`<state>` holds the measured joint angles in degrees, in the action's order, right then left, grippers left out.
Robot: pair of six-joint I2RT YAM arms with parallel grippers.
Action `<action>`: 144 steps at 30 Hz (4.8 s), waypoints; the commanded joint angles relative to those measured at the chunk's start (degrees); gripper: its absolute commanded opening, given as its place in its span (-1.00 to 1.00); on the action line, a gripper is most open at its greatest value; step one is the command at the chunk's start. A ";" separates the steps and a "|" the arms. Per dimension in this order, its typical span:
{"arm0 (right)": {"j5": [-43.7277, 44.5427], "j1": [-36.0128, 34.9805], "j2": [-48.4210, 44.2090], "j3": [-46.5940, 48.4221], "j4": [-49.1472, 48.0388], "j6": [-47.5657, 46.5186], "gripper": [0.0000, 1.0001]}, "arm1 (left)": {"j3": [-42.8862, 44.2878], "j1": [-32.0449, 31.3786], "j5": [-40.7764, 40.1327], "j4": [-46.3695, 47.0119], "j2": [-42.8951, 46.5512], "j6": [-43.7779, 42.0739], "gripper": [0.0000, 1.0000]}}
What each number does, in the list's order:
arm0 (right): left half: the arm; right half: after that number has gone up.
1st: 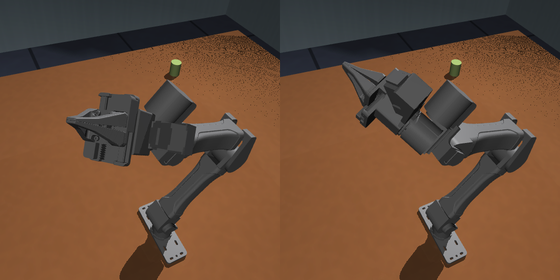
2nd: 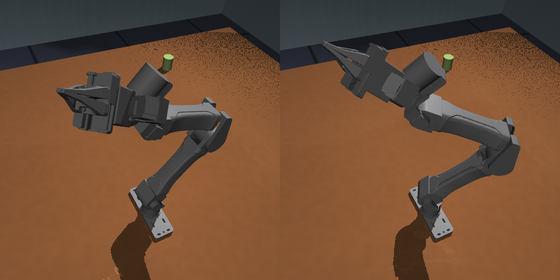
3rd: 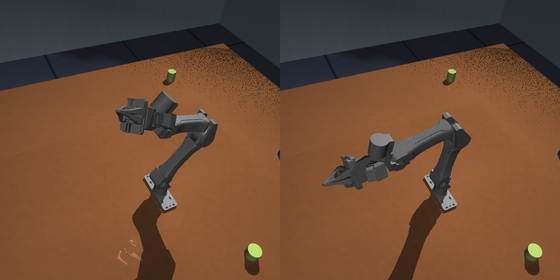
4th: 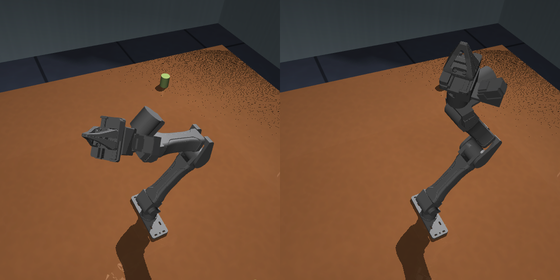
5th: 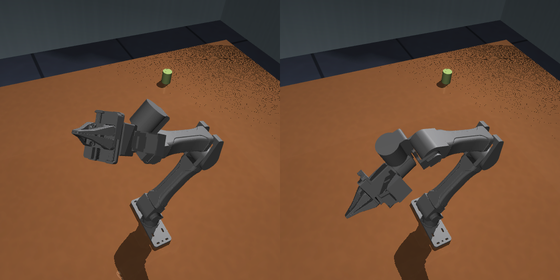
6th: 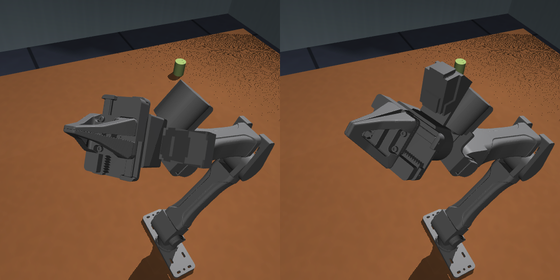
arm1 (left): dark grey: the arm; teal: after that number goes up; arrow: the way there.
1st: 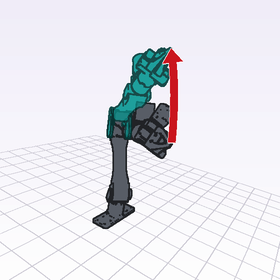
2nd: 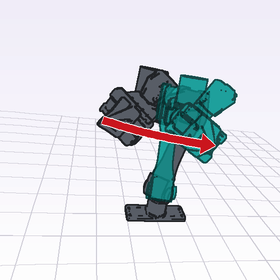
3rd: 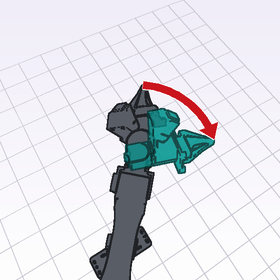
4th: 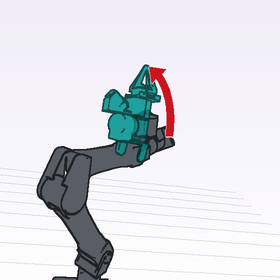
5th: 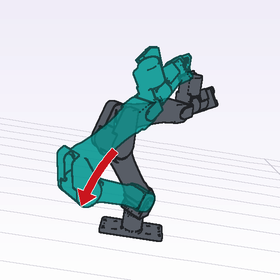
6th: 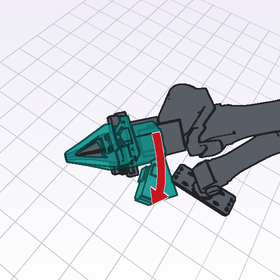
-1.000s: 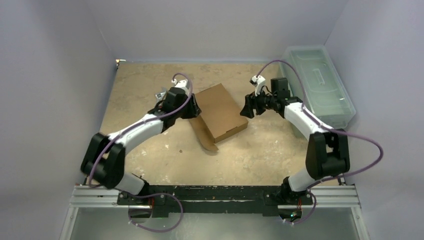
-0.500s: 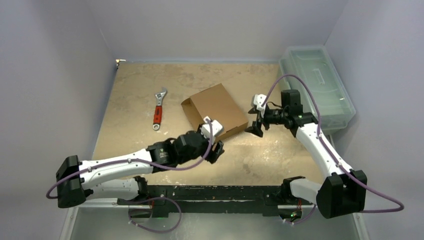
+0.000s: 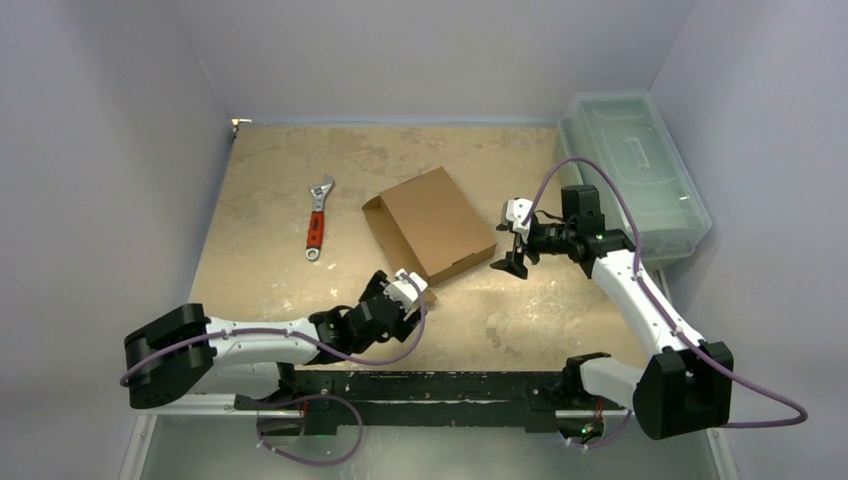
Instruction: Fold the paper box
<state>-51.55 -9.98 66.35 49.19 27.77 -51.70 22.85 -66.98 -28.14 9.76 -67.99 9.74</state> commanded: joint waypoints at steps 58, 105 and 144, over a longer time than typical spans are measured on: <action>1.19 0.23 2.99 -0.23 -0.77 -0.77 0.72 | -1.82 6.72 13.96 43.45 -22.60 -12.34 -0.65; 5.32 0.22 7.56 -0.94 -8.05 12.57 0.71 | -2.57 8.47 15.18 48.25 -25.22 -3.96 -1.00; 20.88 0.55 29.28 4.64 -31.32 61.66 0.55 | 8.24 10.48 18.96 32.66 -25.97 -1.12 -1.00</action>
<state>-32.60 -9.67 94.43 52.77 -3.22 6.81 28.45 -57.28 -10.68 42.46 -93.43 7.25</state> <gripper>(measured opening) 0.793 0.009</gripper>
